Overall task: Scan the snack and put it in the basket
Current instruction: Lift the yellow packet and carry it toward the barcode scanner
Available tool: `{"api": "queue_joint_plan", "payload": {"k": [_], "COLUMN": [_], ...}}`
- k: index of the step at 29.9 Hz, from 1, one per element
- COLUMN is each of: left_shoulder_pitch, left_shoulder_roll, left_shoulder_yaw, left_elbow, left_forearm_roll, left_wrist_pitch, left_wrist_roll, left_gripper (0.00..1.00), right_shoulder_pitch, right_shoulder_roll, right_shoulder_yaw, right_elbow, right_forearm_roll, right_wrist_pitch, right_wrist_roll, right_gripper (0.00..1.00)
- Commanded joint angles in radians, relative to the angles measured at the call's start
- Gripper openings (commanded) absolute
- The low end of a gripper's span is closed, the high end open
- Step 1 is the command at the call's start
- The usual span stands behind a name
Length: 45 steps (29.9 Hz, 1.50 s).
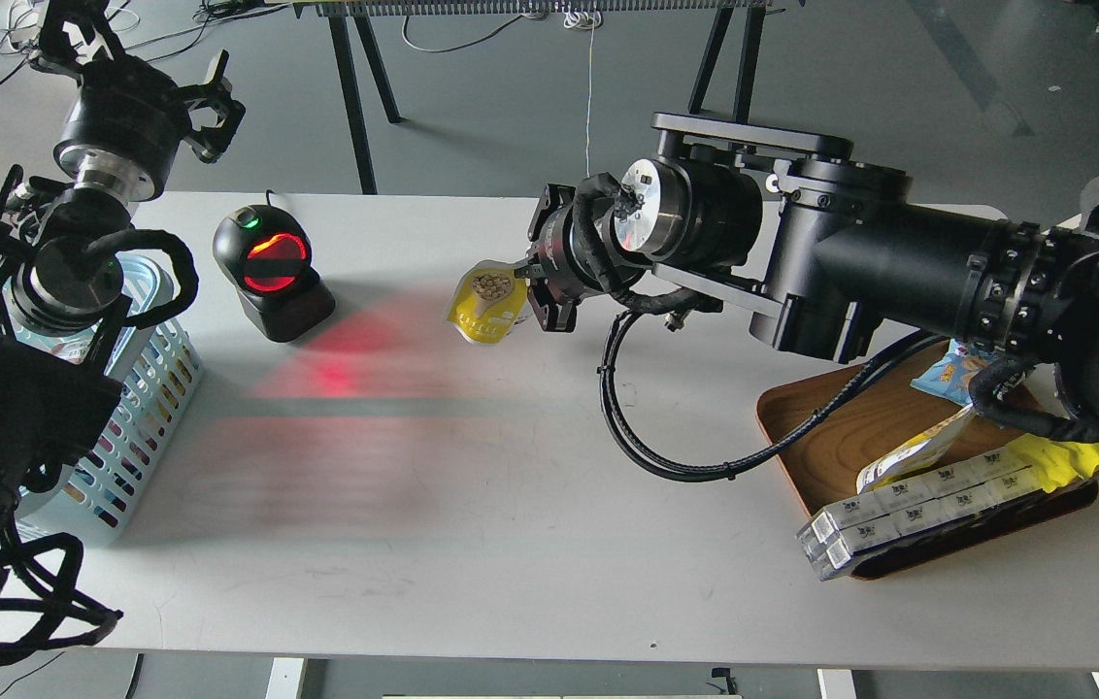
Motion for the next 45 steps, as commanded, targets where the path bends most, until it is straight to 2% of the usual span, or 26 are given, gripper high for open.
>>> {"api": "queue_joint_plan", "payload": {"k": [1,28,35,36,39,40,41,42,45], "left_shoulder_pitch": [0.002,0.003,0.003,0.003,0.003,0.003,0.003,0.003,0.002], "left_shoulder_roll": [0.0,-0.011,-0.009,-0.009,-0.009,-0.009,-0.009,-0.009,-0.003], "left_shoulder_yaw": [0.0,0.0,0.001,0.001,0.001,0.001,0.001,0.001,0.001], "left_elbow": [0.0,0.0,0.0,0.0,0.0,-0.001,0.0,-0.001,0.0], "left_forearm_roll": [0.0,0.0,0.0,0.0,0.0,0.0,0.0,0.0,0.001], "left_wrist_pitch": [0.0,0.0,0.0,0.0,0.0,0.002,0.002,0.002,0.002], "left_wrist_roll": [0.0,-0.001,-0.001,-0.001,0.0,0.0,0.0,0.0,0.0], "left_gripper": [1.0,1.0,1.0,1.0,1.0,1.0,1.0,1.0,1.0], "right_shoulder_pitch": [-0.006,-0.063,-0.063,-0.063,-0.063,-0.062,-0.06,-0.059,-0.055], "right_shoulder_roll": [0.0,0.0,0.0,0.0,0.0,0.0,0.0,0.0,0.0], "right_shoulder_yaw": [0.008,0.014,0.014,0.014,0.014,0.016,0.018,0.021,0.044], "right_elbow": [-0.002,0.051,0.059,0.061,0.064,0.064,0.064,0.062,0.064], "right_forearm_roll": [-0.002,-0.02,-0.021,-0.023,-0.031,-0.032,-0.032,-0.035,-0.077], "right_wrist_pitch": [0.0,0.0,0.0,0.0,0.0,0.0,0.0,0.0,0.0], "right_wrist_roll": [0.0,0.0,0.0,0.0,0.003,0.004,0.004,0.004,0.004], "right_gripper": [0.0,0.01,0.35,0.47,0.66,0.77,0.92,1.0,1.0]}}
